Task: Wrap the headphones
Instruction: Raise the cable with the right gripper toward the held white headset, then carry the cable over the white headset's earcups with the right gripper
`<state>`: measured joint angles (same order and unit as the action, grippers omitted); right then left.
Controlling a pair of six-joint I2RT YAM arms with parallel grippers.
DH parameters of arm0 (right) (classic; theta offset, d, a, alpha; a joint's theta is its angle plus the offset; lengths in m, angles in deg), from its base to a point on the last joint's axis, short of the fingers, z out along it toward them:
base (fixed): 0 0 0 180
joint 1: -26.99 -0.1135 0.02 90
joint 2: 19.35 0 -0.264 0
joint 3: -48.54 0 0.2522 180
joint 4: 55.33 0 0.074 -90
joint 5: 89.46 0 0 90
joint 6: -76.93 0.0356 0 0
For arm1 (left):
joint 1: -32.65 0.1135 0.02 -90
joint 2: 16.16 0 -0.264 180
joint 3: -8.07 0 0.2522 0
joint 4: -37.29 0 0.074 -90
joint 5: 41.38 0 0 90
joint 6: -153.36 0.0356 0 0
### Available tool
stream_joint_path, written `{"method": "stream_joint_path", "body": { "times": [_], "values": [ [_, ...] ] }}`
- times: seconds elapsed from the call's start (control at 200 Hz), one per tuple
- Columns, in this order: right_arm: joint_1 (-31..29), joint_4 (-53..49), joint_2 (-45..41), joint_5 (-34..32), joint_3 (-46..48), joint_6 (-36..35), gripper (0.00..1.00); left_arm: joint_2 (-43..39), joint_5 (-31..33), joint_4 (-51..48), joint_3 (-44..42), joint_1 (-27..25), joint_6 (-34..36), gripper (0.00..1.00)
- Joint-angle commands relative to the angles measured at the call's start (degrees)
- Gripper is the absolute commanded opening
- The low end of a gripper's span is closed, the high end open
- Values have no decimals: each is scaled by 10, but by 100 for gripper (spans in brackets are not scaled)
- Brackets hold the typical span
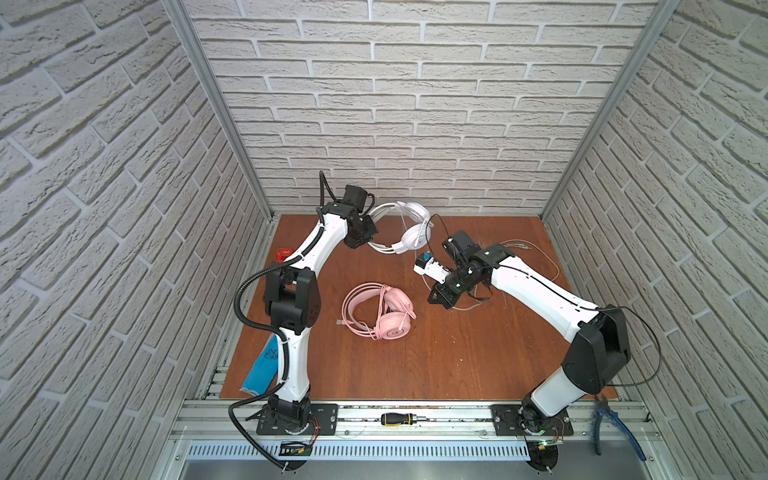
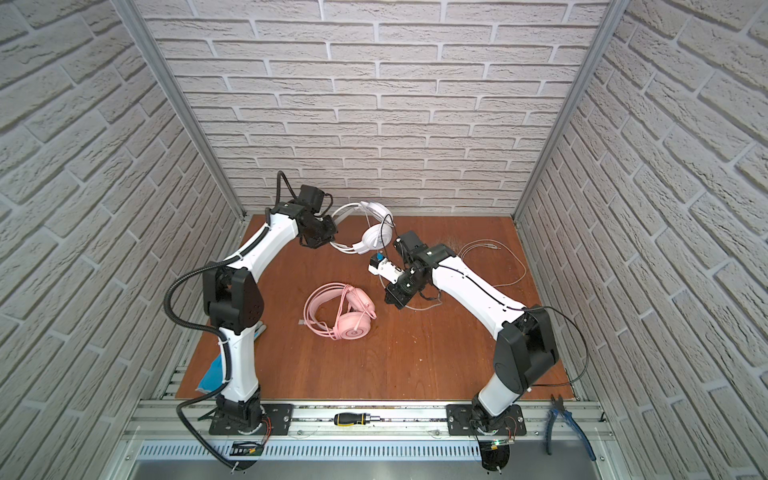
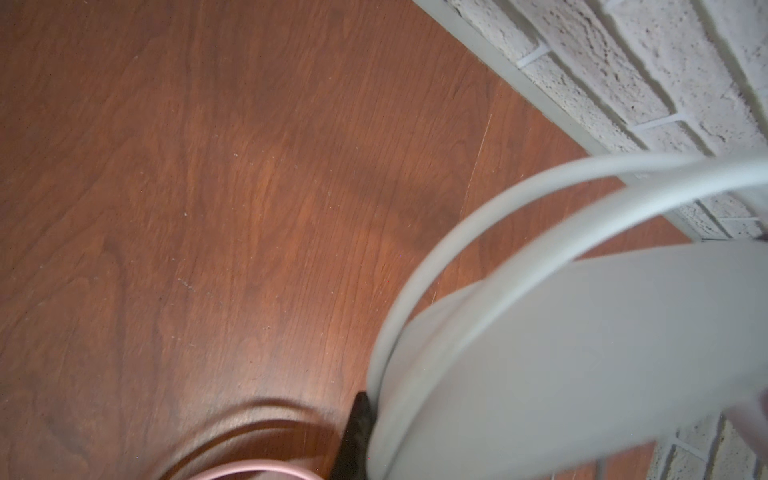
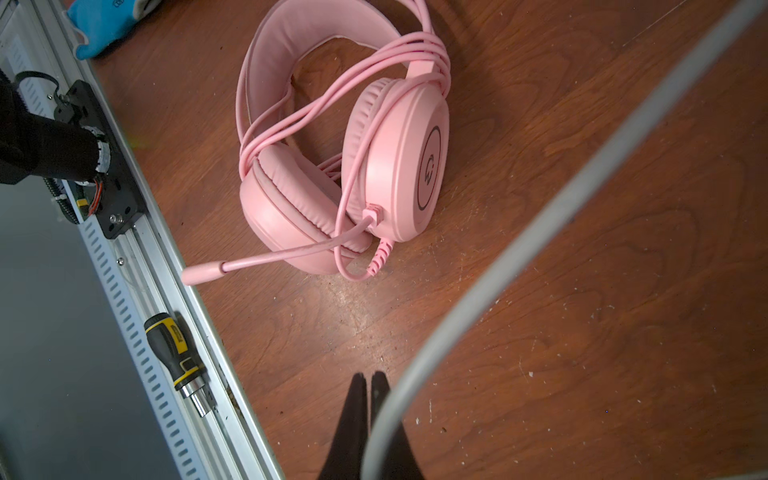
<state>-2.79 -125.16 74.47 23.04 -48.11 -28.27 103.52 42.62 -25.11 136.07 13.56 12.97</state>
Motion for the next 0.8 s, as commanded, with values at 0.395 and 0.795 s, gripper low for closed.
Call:
{"method": "stream_joint_path", "body": {
  "times": [0.395,0.795],
  "values": [
    [-7,-111,46,-35,-118,-55,6,74,70,-121,145,-74,57,0],
    [11,-91,36,-97,-158,-19,5,92,92,-153,163,-110,132,0]
  ]
}}
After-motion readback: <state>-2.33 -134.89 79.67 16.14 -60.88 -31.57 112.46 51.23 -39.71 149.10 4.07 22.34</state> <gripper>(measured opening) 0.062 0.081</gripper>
